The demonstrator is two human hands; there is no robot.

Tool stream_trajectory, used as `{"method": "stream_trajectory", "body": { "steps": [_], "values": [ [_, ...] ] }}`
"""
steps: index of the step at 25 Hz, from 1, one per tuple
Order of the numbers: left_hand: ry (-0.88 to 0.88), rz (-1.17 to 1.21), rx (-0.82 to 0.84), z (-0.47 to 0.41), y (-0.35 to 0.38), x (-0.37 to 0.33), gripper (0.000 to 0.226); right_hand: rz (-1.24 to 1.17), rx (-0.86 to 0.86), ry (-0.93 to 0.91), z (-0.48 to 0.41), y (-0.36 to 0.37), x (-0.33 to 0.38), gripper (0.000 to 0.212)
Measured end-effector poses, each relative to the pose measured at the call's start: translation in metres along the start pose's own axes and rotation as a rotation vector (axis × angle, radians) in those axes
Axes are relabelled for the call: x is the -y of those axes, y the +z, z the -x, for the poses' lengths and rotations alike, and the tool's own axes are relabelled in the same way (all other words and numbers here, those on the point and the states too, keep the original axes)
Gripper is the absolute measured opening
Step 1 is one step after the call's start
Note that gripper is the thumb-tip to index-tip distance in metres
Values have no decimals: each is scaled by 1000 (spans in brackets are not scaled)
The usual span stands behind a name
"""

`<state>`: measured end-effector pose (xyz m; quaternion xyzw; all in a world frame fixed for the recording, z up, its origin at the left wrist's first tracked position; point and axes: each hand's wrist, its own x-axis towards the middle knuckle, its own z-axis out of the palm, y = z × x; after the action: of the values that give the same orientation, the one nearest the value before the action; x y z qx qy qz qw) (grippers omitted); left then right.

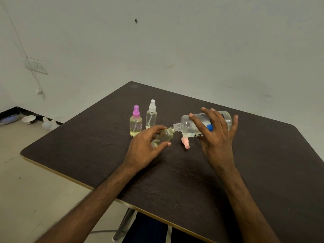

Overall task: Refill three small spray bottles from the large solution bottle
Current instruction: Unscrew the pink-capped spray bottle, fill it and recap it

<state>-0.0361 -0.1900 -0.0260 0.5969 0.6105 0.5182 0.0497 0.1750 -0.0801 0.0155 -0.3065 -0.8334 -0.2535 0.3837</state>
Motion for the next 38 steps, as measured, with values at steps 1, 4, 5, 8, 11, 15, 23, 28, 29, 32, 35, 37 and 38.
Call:
{"method": "stream_trajectory", "body": {
  "steps": [1,4,5,8,11,15,23,28,29,32,35,37,38],
  "values": [
    [2,-2,2,0,0,0,53,2,1,0,0,0,0,86],
    [4,-14,3,0,0,1,53,-2,-1,-2,0,0,-1,88],
    [4,-16,3,0,0,1,53,-2,-2,-2,0,0,0,89],
    [6,-20,1,0,0,1,53,0,-1,-2,0,0,0,89],
    [8,-20,-2,0,-1,0,53,4,-1,-1,0,0,0,89],
    [13,-18,-7,0,-1,-1,52,4,0,-5,-1,0,0,89],
    [10,-27,-7,1,-1,-2,51,3,-15,-2,-2,-2,1,85],
    [12,-27,0,0,-2,-3,52,12,-7,-5,-2,-2,0,88],
    [12,-28,1,0,-1,-2,53,13,-7,-6,-2,-1,0,89],
    [13,-22,-1,0,-1,-2,53,13,-9,-6,-2,-1,0,90],
    [15,-27,-1,0,-1,-1,53,12,-11,-7,-2,-1,0,89],
    [20,-31,2,0,-1,-2,53,13,-15,-7,-1,-1,0,90],
    [19,-31,2,0,-1,-2,53,14,-17,-8,-1,-1,0,90]
  ]
}}
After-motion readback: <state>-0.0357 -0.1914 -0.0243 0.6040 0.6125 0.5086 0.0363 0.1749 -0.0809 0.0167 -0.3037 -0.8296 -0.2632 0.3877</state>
